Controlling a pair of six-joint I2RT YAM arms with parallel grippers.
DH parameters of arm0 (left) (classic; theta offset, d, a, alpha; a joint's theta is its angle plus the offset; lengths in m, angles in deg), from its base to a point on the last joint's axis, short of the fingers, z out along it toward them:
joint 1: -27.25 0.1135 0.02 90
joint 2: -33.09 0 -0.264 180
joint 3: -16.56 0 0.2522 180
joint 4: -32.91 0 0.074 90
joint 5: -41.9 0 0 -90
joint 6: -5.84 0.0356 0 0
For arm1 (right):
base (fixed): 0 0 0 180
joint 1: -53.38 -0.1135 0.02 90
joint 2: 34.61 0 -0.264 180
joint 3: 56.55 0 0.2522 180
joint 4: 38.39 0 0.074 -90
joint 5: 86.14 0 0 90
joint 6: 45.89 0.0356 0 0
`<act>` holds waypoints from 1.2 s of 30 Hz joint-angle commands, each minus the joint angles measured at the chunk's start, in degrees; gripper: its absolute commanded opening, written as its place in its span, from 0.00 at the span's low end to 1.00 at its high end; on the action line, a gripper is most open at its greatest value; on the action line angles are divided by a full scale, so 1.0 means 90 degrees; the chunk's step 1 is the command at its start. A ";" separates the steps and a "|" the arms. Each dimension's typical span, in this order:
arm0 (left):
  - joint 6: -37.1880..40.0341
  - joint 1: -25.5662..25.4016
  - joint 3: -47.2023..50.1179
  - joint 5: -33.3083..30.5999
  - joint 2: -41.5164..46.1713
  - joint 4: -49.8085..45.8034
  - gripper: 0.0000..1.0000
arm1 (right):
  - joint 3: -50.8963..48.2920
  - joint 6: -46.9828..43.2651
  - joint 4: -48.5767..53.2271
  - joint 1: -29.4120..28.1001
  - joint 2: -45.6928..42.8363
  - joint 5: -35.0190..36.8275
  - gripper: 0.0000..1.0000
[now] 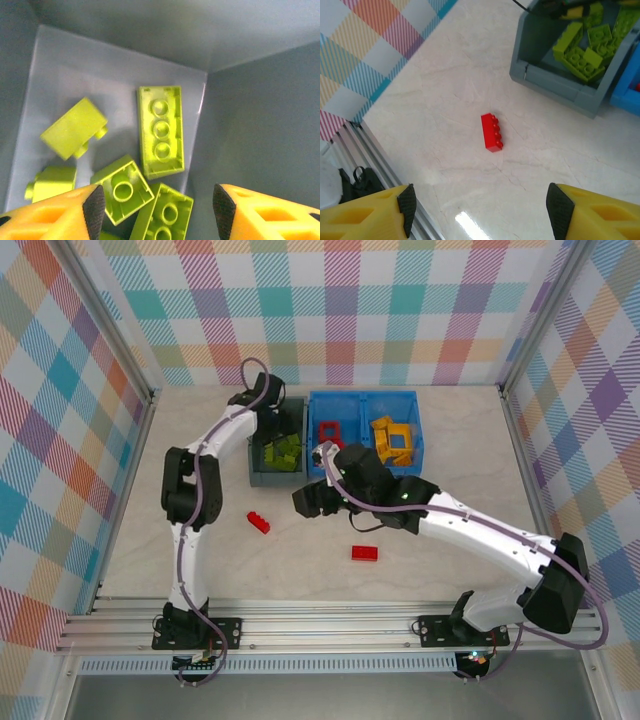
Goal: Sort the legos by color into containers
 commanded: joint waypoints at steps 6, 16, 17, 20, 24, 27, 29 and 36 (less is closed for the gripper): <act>-0.0532 -0.0124 0.2271 -0.0566 0.3714 -0.0026 0.56 | 0.1280 -0.0756 0.1055 -0.0746 0.2337 -0.0021 0.71; -0.1308 -0.0149 0.4749 -0.1467 0.8842 -0.2164 0.53 | 0.3717 -0.1127 0.1914 -0.0761 0.5123 0.0196 0.69; -0.1374 -0.0150 0.4795 -0.1450 0.9263 -0.2382 0.55 | 0.4013 -0.1159 0.2094 -0.0755 0.5367 0.0329 0.69; -0.1572 -0.0145 0.4850 -0.1297 1.0243 -0.2881 0.57 | 0.4717 -0.1205 0.2490 -0.0730 0.5965 0.0608 0.69; -0.1834 -0.0144 0.4788 -0.1138 1.0979 -0.3431 0.58 | 0.5293 -0.1256 0.2704 -0.0676 0.6409 0.0965 0.66; -0.1891 -0.0147 0.4677 -0.1090 1.1221 -0.3741 0.58 | 0.5667 -0.1330 0.2799 -0.0669 0.6653 0.0920 0.59; -0.1921 -0.0146 0.4641 -0.1055 1.1297 -0.3833 0.58 | 0.5869 -0.1342 0.2860 -0.0665 0.6814 0.0843 0.50; -0.1882 -0.0149 0.4671 -0.0876 1.1252 -0.3713 0.56 | 0.5740 -0.1192 0.2716 -0.0680 0.6587 0.0896 0.28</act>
